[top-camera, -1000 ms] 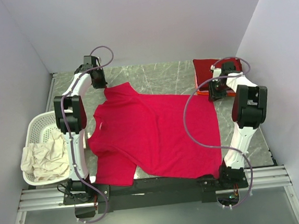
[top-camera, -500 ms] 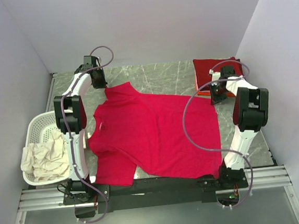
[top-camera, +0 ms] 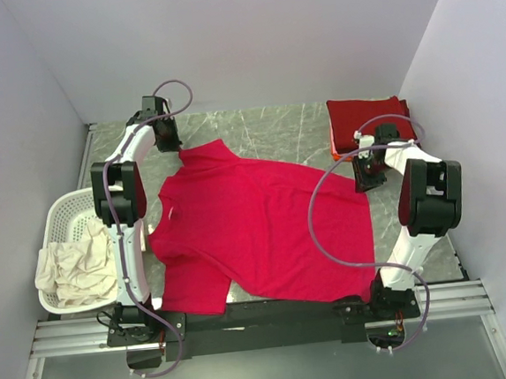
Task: Fold and stack the t-shirts
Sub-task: Flatten the tshirt out
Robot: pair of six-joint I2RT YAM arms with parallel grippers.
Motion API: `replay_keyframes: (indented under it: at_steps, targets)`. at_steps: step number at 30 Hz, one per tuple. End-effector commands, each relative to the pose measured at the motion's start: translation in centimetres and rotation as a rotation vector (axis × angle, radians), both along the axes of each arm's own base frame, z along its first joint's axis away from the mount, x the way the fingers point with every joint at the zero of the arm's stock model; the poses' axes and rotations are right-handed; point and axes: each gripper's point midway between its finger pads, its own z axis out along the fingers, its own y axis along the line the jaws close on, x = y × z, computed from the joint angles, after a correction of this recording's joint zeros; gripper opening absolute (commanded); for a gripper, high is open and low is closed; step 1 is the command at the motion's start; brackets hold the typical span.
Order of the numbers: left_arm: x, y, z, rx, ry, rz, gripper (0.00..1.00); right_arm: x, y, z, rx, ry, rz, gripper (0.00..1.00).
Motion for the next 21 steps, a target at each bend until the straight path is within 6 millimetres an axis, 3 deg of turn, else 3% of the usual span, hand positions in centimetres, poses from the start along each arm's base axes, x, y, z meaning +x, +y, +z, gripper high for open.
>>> replay_keyframes:
  at_steps: [1,6,21]
  targets:
    - [0.5,-0.5,4.2,-0.017,-0.088,-0.027,0.0,2.2,-0.8,1.5,-0.009,-0.071,-0.035,0.37]
    - [0.3,-0.4,4.1,-0.01,-0.086,-0.028,0.0,4.2,-1.3,1.1,-0.004,-0.066,-0.063,0.4]
    - [0.2,-0.3,3.8,-0.002,-0.081,-0.032,0.0,6.7,-3.7,1.1,-0.097,-0.112,-0.105,0.43]
